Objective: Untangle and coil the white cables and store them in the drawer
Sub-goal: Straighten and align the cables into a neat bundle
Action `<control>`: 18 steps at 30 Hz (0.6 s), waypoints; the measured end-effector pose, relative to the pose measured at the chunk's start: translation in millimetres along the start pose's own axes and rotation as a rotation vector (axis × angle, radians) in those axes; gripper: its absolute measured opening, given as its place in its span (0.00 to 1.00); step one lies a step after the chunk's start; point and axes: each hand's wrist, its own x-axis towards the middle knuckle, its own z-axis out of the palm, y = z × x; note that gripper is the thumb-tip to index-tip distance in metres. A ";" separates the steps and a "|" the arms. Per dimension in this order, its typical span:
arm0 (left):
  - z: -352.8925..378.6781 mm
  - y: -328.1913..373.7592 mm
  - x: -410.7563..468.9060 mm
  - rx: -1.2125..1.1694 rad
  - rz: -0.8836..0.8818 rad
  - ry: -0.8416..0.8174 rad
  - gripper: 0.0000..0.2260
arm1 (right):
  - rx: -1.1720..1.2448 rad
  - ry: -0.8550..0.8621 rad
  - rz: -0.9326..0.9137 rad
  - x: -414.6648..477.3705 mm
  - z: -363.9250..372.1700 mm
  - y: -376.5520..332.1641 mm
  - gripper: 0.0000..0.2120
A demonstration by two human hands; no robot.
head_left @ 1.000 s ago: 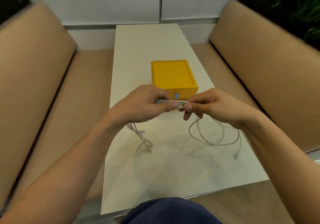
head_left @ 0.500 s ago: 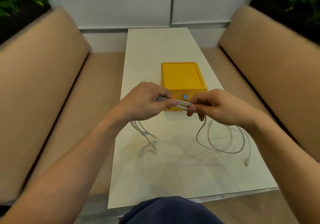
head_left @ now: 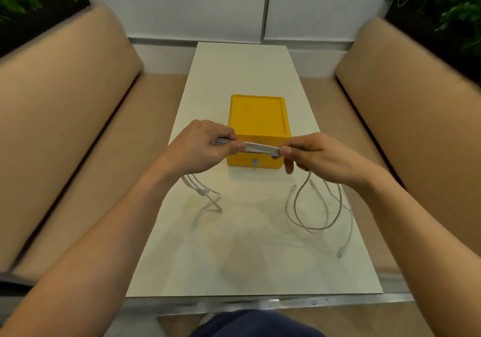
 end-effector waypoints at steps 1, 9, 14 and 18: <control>2.5 3.3 0.0 0.005 0.002 0.010 0.09 | 0.011 0.025 -0.013 -2.0 -1.1 3.2 0.15; 10.7 19.1 -3.0 0.015 -0.035 0.056 0.09 | -0.019 0.153 -0.117 -5.3 -8.3 15.4 0.05; 14.8 23.2 -6.3 0.016 -0.031 0.092 0.09 | -0.167 0.176 -0.111 -2.0 -11.2 10.6 0.03; 19.0 22.8 -6.2 -0.050 -0.009 0.062 0.10 | -0.296 0.078 -0.137 1.2 -4.4 7.4 0.07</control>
